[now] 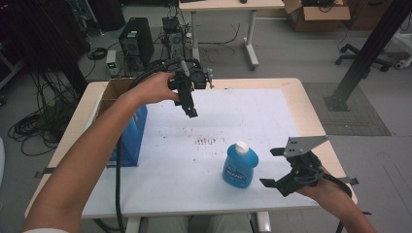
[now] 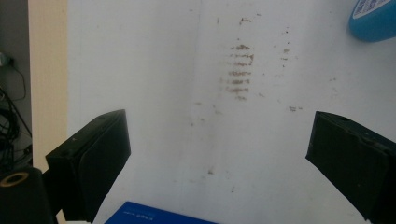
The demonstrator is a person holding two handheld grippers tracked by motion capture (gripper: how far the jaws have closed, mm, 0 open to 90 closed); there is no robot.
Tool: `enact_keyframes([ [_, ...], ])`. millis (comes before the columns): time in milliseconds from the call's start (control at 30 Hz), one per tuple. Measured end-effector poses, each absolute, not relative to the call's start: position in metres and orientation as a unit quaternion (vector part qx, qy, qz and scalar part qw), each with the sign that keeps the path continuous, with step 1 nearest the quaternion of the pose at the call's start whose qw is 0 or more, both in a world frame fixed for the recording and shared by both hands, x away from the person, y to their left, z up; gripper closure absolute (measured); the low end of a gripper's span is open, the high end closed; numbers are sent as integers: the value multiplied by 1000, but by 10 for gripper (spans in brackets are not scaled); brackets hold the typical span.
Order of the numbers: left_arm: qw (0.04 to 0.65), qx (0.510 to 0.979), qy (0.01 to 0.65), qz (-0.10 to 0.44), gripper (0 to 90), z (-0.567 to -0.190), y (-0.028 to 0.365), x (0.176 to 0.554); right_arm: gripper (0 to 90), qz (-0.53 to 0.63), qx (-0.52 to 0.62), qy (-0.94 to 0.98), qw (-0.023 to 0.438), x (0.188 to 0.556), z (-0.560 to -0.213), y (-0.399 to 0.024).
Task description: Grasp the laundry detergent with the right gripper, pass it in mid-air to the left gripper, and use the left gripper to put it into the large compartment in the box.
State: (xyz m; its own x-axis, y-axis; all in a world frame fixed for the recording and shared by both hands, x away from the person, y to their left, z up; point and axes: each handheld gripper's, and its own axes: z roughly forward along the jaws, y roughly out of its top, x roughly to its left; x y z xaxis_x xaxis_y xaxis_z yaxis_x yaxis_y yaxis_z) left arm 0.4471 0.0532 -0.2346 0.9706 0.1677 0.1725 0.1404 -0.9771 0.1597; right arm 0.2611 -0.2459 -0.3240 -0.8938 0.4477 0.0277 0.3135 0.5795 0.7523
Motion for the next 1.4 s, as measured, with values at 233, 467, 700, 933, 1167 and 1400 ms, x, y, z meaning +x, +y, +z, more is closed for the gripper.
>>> enact_keyframes([
  [233, 70, 990, 77, 93, 64, -236, 51, 448, 31, 426, 219, 874, 81, 259, -340, -245],
  [467, 68, 990, 78, 94, 64, -236, 51, 448, 31, 445, 216, 865, 84, 258, -351, -244],
  [700, 68, 990, 78, 95, 64, -235, 52, 447, 30, 464, 215, 854, 92, 257, -359, -243],
  [933, 68, 990, 80, 97, 63, -235, 53, 446, 31, 479, 218, 845, 97, 255, -368, -243],
  [1167, 67, 990, 81, 97, 63, -235, 53, 447, 32, 495, 222, 834, 98, 253, -377, -247],
  [1400, 64, 990, 80, 96, 63, -236, 51, 447, 33, 523, 225, 815, 104, 255, -386, -247],
])
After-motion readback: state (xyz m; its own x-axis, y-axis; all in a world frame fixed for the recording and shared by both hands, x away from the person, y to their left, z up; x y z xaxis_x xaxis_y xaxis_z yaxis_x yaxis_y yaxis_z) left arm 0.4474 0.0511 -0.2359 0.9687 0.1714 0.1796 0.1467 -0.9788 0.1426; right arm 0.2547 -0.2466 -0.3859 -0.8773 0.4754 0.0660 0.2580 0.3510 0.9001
